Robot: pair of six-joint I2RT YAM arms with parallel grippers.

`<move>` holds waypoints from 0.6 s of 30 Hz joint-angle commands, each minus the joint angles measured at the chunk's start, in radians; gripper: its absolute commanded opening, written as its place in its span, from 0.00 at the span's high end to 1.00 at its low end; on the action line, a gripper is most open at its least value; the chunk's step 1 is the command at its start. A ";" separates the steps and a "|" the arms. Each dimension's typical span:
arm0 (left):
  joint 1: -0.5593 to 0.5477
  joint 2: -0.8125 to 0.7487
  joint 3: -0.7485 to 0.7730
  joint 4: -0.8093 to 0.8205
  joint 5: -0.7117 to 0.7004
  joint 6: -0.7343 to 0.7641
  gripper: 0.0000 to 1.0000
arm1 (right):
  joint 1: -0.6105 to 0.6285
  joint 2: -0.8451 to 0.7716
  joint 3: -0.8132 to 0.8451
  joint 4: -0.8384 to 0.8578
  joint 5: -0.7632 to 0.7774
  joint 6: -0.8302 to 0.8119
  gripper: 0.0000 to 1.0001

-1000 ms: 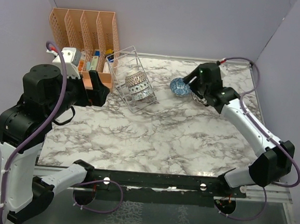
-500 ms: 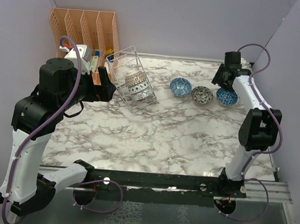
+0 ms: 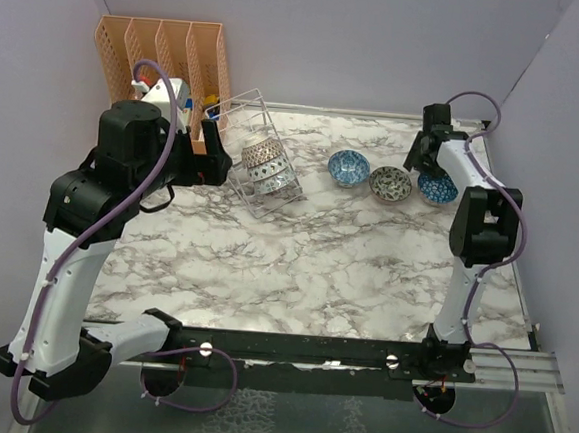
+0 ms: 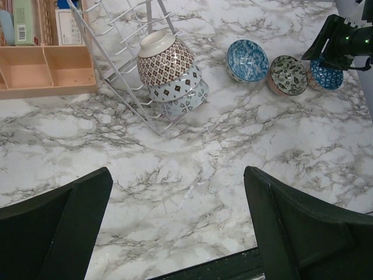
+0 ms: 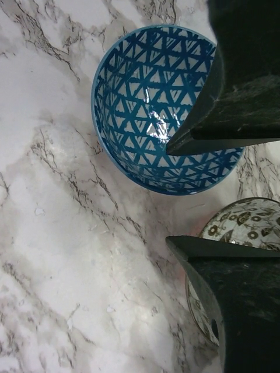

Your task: Load the bowls into the dish rack

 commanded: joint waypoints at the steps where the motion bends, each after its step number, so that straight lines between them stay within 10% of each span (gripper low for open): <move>1: -0.005 0.020 -0.010 0.045 -0.021 0.010 0.01 | -0.004 0.056 0.026 0.001 0.078 0.010 0.45; 6: -0.005 0.043 -0.008 0.054 -0.020 0.027 0.01 | -0.004 0.058 -0.005 0.022 0.090 0.033 0.49; 12: -0.005 0.051 -0.010 0.056 -0.018 0.046 0.01 | -0.005 0.053 -0.015 0.005 0.117 0.061 0.96; 18: -0.005 0.038 -0.011 0.057 -0.005 0.043 0.01 | -0.004 -0.027 -0.040 0.022 0.135 0.053 0.99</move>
